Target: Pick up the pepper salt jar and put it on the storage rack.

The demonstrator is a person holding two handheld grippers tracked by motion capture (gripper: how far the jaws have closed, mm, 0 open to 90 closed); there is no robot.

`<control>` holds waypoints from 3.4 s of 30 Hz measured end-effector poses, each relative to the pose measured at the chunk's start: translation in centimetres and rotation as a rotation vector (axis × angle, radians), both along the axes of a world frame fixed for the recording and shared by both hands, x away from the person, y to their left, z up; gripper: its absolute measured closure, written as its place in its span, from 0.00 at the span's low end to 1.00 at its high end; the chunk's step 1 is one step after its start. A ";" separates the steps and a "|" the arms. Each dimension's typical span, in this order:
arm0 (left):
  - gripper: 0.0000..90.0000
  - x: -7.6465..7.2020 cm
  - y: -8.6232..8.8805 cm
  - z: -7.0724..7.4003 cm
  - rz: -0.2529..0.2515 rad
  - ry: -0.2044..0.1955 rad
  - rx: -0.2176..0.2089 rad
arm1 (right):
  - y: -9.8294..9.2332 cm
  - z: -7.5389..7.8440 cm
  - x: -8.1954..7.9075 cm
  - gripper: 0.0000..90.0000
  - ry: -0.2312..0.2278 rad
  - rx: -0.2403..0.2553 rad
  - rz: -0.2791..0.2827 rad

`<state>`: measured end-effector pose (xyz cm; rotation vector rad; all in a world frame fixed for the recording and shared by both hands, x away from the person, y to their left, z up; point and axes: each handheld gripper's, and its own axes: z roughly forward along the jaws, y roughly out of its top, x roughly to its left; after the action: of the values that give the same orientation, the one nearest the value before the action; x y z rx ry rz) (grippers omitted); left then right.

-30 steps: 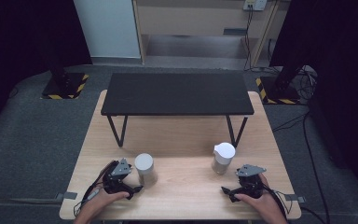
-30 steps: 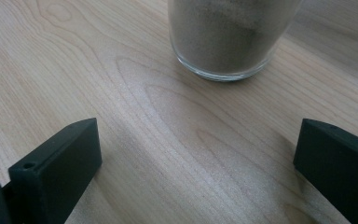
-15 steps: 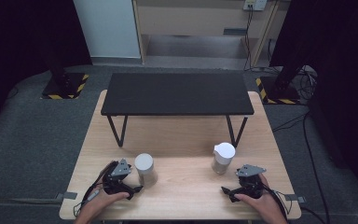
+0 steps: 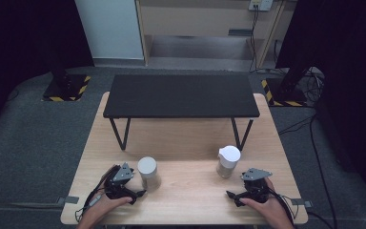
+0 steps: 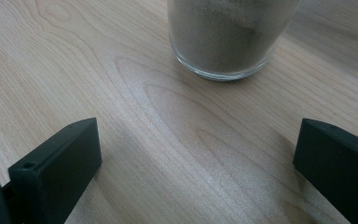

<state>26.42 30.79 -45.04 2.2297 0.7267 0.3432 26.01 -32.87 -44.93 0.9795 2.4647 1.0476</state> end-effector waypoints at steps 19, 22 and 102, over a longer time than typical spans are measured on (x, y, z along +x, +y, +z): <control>0.03 -1.2 -0.9 0.8 -0.054 -0.073 -0.039 | 0.0 0.0 0.0 0.02 0.000 0.001 -0.003; 0.03 -1.3 -1.0 0.8 -0.053 -0.081 -0.046 | 0.0 0.0 0.0 0.02 0.000 0.001 -0.003; 0.38 -0.6 -0.7 1.2 -0.052 -0.171 -0.287 | 0.0 0.0 -0.1 0.02 -0.001 0.002 -0.006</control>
<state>25.78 30.10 -43.87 1.9191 0.5855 0.3738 25.88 -32.84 -44.96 0.9858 2.4587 1.0484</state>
